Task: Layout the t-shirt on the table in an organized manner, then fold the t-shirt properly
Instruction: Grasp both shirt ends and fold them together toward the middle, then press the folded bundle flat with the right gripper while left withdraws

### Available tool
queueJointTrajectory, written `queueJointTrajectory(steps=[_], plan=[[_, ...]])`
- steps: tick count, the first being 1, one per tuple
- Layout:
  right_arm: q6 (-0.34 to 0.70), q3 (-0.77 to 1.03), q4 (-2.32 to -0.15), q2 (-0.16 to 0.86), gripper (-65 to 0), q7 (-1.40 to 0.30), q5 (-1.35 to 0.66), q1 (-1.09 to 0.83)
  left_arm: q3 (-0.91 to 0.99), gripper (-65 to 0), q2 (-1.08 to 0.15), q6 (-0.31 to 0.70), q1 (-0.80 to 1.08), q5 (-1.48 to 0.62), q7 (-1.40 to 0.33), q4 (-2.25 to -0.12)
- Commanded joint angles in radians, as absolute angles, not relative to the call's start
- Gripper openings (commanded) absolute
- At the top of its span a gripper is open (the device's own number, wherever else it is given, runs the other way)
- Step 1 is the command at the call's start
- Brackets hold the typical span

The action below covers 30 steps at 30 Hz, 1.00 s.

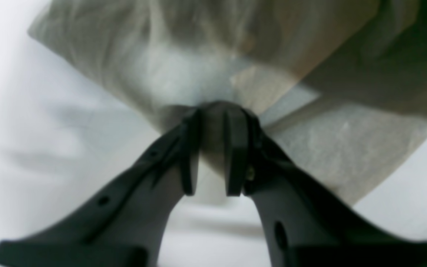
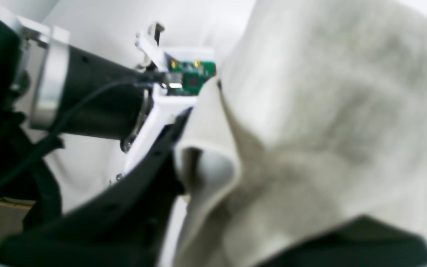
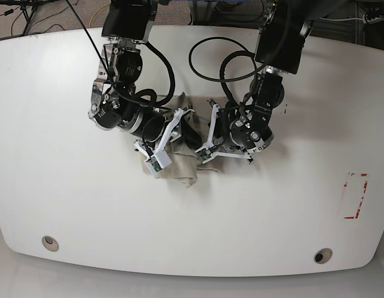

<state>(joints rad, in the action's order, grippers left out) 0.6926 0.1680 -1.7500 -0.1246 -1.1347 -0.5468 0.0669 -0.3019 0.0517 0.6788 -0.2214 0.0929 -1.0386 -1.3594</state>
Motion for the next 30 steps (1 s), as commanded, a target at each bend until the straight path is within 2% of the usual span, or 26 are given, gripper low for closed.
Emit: queueJointTrajectory(steps=[1, 2, 4, 7, 8, 11, 15, 23, 30], plan=[[0.698, 0.159, -1.750, -0.133, -34.4, -1.070, -0.581, 0.093, -0.308, -54.9, 0.056, 0.698, -0.219, 0.096, -1.061, -1.360], [0.698, 0.159, -1.750, -0.133, -32.2, -1.069, -0.581, 0.093, -0.308, -54.9, 0.056, 0.698, -0.219, 0.096, -1.061, -1.360], [0.698, 0.159, -1.747, -0.133, -21.9, -1.063, -0.581, 0.094, -0.306, -54.7, 0.056, 0.698, -0.219, 0.096, -1.061, -1.377], [0.698, 0.159, -1.747, -0.133, -14.4, -1.061, -0.581, 0.097, -0.289, -52.4, 0.059, 0.698, -0.217, 0.096, -1.061, -1.403], [0.698, 0.159, -1.747, -0.133, -12.7, -1.061, -0.581, 0.107, -0.274, -48.9, 0.067, 0.698, -0.217, 0.096, -1.063, -1.415], [0.698, 0.159, -1.747, -0.133, -13.5, -1.061, -0.581, 0.117, -0.225, -38.2, 0.074, 0.698, -0.216, 0.096, -1.063, -1.451], [0.698, 0.159, -1.747, -0.130, -15.2, -1.061, -0.581, 0.122, -0.177, -28.7, 0.076, 0.698, -0.206, 0.094, -1.072, -1.494], [0.698, 0.160, -1.751, -0.102, -16.2, -1.061, -0.584, 0.122, -0.122, -28.3, 0.054, 0.698, -0.209, -0.025, -1.159, -1.647], [0.698, 0.162, -1.748, -0.097, -16.2, -1.061, -0.581, 0.122, -0.018, -28.3, -0.085, 0.698, -0.209, -0.076, -1.242, -1.831]])
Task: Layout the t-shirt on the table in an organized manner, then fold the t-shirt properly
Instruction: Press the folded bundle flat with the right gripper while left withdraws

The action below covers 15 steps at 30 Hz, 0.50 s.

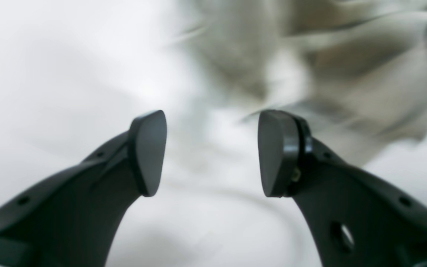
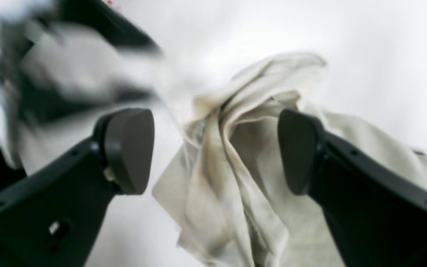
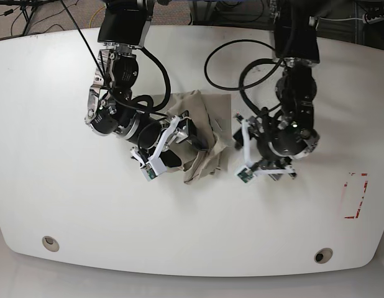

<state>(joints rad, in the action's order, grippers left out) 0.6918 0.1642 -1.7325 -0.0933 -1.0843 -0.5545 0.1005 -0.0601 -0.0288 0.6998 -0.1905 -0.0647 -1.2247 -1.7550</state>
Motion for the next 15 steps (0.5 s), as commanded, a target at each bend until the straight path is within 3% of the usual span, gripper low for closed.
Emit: queueJointTrajectory(steps=[1, 15], plan=[[0.698, 0.162, -1.750, -0.091, -16.2, -1.061, -0.581, 0.122, 0.002, -28.3, -0.111, 0.698, -0.208, -0.084, -1.250, -1.851], [0.698, 0.186, -1.699, -0.041, -16.2, -1.063, -0.579, 0.120, 0.440, -28.3, -0.519, 0.698, -0.162, -0.223, -1.277, -1.844]])
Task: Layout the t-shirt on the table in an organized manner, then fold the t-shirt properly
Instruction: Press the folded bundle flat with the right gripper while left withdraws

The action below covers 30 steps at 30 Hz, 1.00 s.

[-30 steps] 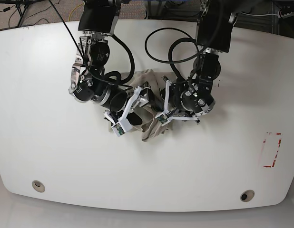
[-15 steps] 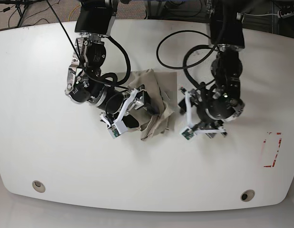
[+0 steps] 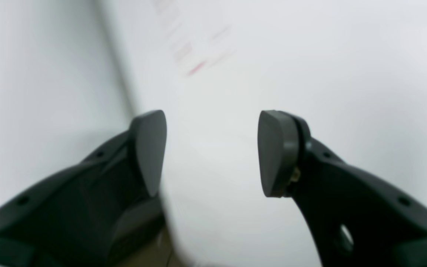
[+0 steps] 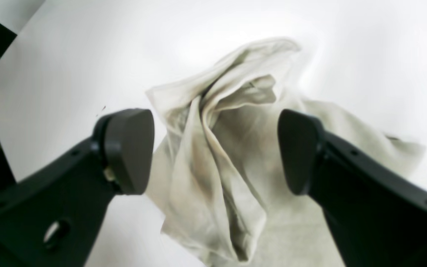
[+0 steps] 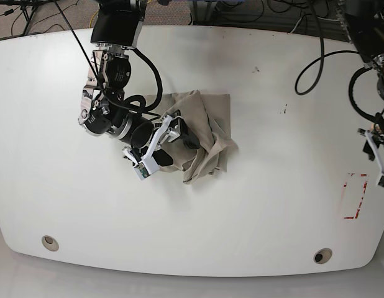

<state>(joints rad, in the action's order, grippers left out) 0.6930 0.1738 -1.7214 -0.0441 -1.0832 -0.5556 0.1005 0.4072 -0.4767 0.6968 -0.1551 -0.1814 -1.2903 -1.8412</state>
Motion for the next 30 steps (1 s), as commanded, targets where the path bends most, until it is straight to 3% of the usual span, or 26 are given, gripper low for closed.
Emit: queueJointTrajectory(steps=[1, 11, 30], plan=[[0.698, 0.193, -1.685, -0.039, -16.2, -1.061, -0.579, 0.120, 0.450, -28.3, -0.535, 0.698, -0.162, -0.236, -1.277, -1.842], [0.698, 0.188, -1.603, -0.044, -16.2, -1.059, -0.585, 0.130, 0.567, -28.3, -0.579, 0.698, -0.099, -0.278, -1.277, -1.845], [0.698, -0.133, -1.664, -0.157, -16.2, -1.061, -0.585, 0.067, 0.601, -28.3, -0.579, 0.698, -0.097, -0.274, -1.279, -1.847]])
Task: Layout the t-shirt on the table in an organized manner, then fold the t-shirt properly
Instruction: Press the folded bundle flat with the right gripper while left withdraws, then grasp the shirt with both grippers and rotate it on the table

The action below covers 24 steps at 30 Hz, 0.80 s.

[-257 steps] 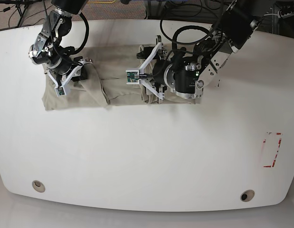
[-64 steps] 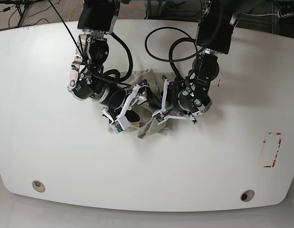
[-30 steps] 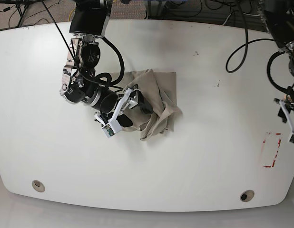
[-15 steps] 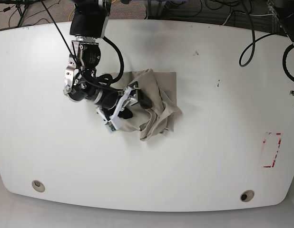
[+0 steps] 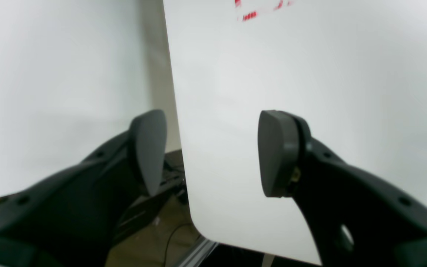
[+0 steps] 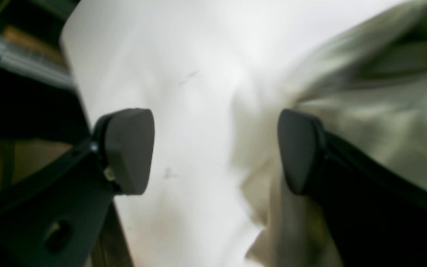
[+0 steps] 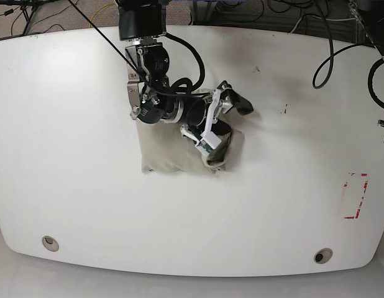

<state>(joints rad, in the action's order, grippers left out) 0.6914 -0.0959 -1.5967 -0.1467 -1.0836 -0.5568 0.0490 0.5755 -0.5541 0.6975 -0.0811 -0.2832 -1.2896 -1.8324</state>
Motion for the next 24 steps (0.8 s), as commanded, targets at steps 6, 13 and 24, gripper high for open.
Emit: queueJointTrajectory(steps=[6, 13, 24], plan=[[0.698, -0.211, -1.764, -0.157, -16.2, -1.067, -0.579, 0.079, 0.607, -28.3, -0.579, 0.698, -0.097, -0.274, -1.280, -1.847], [0.698, -0.104, -1.747, -0.139, -16.2, -1.067, -0.578, 0.140, 0.607, -28.3, -0.579, 0.698, -0.096, -0.275, -1.282, -1.847], [0.698, -0.013, -1.745, -0.016, -16.2, -1.064, -0.579, 0.136, 0.598, -28.3, -0.478, 0.698, -0.059, -0.280, -1.283, -1.891]])
